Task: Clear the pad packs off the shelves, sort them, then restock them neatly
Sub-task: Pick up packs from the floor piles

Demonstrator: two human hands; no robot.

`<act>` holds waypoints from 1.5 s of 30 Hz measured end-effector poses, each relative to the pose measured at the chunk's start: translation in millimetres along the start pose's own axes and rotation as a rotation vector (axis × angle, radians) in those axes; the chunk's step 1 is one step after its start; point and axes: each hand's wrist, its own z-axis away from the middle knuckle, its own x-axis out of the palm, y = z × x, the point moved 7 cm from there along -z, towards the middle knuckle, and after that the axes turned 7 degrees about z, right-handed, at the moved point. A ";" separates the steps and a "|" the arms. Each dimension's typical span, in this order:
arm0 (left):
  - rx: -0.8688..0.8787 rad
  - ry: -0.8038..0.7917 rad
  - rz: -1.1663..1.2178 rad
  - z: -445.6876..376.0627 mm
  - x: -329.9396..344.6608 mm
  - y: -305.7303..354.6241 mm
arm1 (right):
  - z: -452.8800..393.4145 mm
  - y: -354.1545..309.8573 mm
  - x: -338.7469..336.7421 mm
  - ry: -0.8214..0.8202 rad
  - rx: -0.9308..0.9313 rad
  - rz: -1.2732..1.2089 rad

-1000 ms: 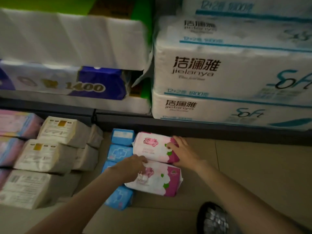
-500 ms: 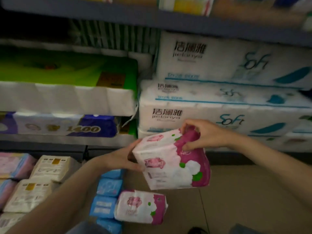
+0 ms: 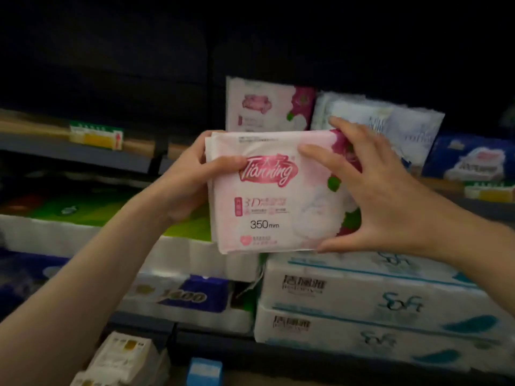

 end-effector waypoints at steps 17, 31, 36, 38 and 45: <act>0.700 0.447 -0.913 -69.3 -14.7 168.1 | -157.6 68.1 -44.2 0.497 0.052 0.618; 0.119 0.021 -1.457 -229.2 -9.0 47.0 | -273.6 166.7 37.5 0.026 0.014 0.515; 0.173 -0.027 -1.409 -230.4 -16.4 44.3 | -276.8 163.2 64.7 -0.138 -0.115 0.403; 0.168 -0.031 -1.378 -232.5 -18.0 42.6 | -280.7 164.7 61.9 -0.219 0.021 0.208; 0.126 0.095 -1.481 -228.9 -22.3 40.5 | -237.7 114.1 18.6 -0.154 0.115 0.174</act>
